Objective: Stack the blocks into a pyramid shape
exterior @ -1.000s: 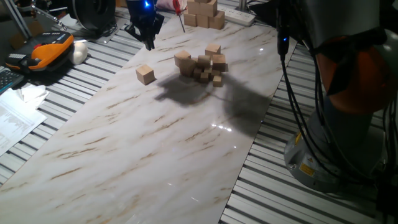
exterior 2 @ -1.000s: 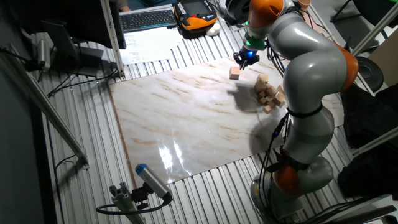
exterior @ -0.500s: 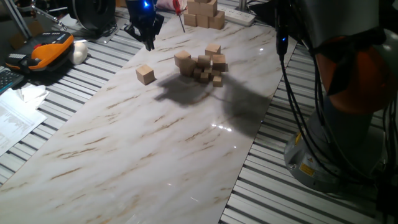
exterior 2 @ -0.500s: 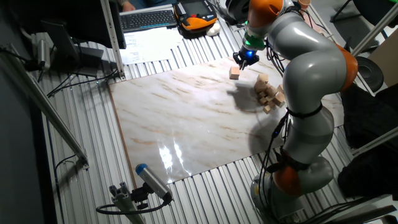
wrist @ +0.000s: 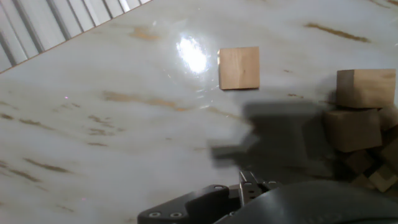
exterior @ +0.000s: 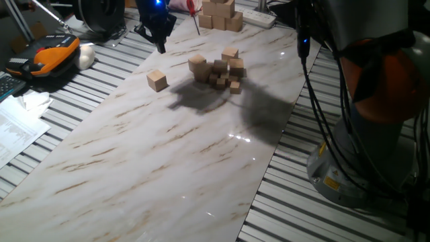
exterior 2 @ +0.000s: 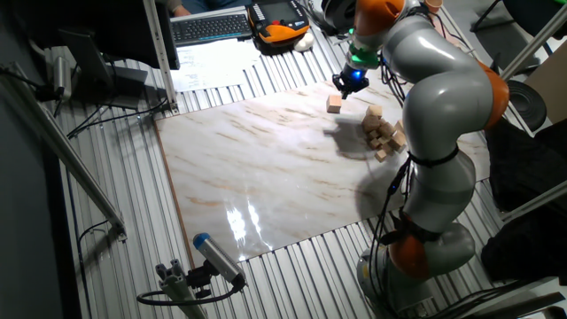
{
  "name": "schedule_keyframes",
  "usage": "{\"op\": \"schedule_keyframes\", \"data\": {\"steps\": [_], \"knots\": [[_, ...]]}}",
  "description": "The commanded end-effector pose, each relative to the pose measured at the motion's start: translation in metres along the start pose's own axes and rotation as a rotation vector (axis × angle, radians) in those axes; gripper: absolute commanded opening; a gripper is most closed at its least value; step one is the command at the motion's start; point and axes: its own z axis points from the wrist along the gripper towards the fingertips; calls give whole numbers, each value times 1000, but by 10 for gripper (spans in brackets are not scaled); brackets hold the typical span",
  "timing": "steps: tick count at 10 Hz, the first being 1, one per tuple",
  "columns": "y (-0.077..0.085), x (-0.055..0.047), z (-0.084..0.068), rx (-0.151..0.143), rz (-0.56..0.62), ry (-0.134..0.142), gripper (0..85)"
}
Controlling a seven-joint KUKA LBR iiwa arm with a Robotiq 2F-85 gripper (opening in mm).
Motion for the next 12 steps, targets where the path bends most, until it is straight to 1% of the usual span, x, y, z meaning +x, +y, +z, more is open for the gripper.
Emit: {"op": "schedule_keyframes", "data": {"steps": [1,3,6,7,8,9,10,11,12], "knots": [[0,0,0,24,9,-11,0],[0,0,0,2,16,-8,0],[0,0,0,4,14,-31,0],[0,0,0,8,1,-28,0],[0,0,0,-1,-36,18,0],[0,0,0,-14,-30,14,0],[0,0,0,20,-32,5,0],[1,-3,1,47,-25,-4,0],[3,-11,4,53,-8,-7,0]]}}
